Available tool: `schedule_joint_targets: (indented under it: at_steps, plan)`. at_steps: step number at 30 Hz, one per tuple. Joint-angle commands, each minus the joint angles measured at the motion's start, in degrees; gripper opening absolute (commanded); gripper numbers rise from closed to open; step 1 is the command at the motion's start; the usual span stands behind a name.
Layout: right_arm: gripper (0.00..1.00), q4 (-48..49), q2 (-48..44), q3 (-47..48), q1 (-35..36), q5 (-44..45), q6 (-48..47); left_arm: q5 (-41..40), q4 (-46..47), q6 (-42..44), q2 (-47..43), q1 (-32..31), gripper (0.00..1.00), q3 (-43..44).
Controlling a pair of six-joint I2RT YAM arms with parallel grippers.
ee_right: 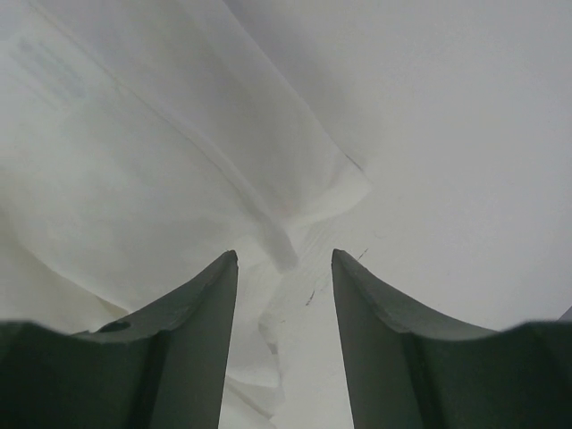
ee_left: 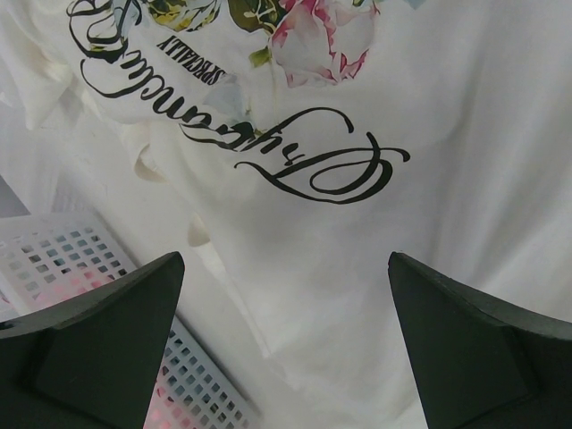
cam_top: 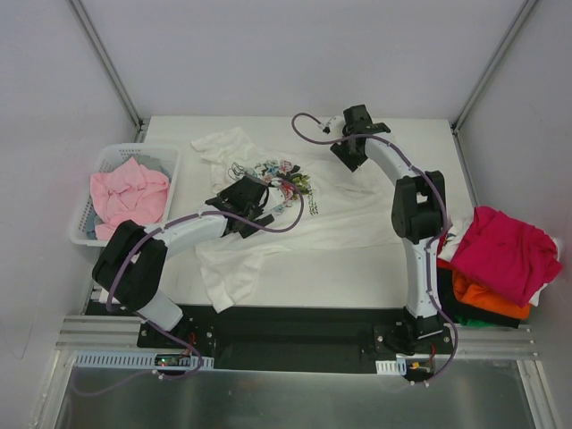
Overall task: Fold and stack the t-shirts
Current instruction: Flatten the tshirt out
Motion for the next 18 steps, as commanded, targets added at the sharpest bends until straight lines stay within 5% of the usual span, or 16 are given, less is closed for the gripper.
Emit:
schedule_joint_targets:
  at_steps: [1, 18]
  plan:
    - [0.48, -0.6, -0.1, 2.0, 0.1, -1.3, 0.4, 1.1, 0.8, -1.4, 0.7, 0.5, 0.99, 1.2]
    - [0.38, 0.1, 2.7, 2.0, 0.2, 0.3, -0.9, 2.3, 1.9, -2.0, 1.1, 1.6, 0.99, 0.0]
